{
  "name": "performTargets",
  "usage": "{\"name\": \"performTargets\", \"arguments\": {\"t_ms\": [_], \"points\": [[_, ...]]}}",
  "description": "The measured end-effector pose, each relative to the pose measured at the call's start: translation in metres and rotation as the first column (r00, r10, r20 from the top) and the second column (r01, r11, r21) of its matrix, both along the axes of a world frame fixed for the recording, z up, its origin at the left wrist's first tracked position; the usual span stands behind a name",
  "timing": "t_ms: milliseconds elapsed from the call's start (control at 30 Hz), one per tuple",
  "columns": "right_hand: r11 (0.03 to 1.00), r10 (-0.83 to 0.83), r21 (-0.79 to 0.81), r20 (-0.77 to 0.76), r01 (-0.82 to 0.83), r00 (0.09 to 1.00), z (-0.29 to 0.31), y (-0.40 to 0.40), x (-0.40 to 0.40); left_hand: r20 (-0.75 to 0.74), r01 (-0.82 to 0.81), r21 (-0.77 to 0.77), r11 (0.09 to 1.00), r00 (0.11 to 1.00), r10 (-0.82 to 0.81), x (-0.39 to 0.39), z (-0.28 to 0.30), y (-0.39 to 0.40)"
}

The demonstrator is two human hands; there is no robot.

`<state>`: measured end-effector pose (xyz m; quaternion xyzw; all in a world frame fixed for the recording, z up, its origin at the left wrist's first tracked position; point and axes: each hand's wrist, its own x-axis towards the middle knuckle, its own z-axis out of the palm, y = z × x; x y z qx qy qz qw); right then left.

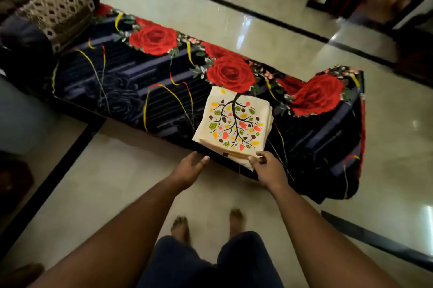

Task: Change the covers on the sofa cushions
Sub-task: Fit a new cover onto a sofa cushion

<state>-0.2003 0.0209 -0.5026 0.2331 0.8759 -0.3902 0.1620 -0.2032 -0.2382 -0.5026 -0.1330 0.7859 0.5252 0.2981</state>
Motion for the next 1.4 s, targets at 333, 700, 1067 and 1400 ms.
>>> {"name": "performTargets", "arguments": {"t_ms": [333,700,1067,1400], "points": [[0.751,0.556,0.23,0.288,-0.619,0.78,-0.209,0.018,-0.166,0.285,-0.223,-0.165,0.961,0.922,0.263,-0.091,-0.133,0.071],[0.225,0.808,0.306,0.471,-0.925,0.353,-0.345,0.014,-0.216,0.401,-0.25,-0.215,0.944,0.859,0.319,-0.109,-0.229,0.096],[0.557,0.821,-0.377,0.12,-0.74,0.558,-0.189,-0.026,-0.227,0.042,0.131,-0.595,0.793,0.99,-0.132,-0.101,-0.144,0.072],[-0.156,0.986,-0.297,-0.103,-0.942,-0.131,0.07,-0.209,-0.103,-0.287,-0.277,-0.612,0.741,0.951,0.118,0.078,0.079,-0.085]]}}
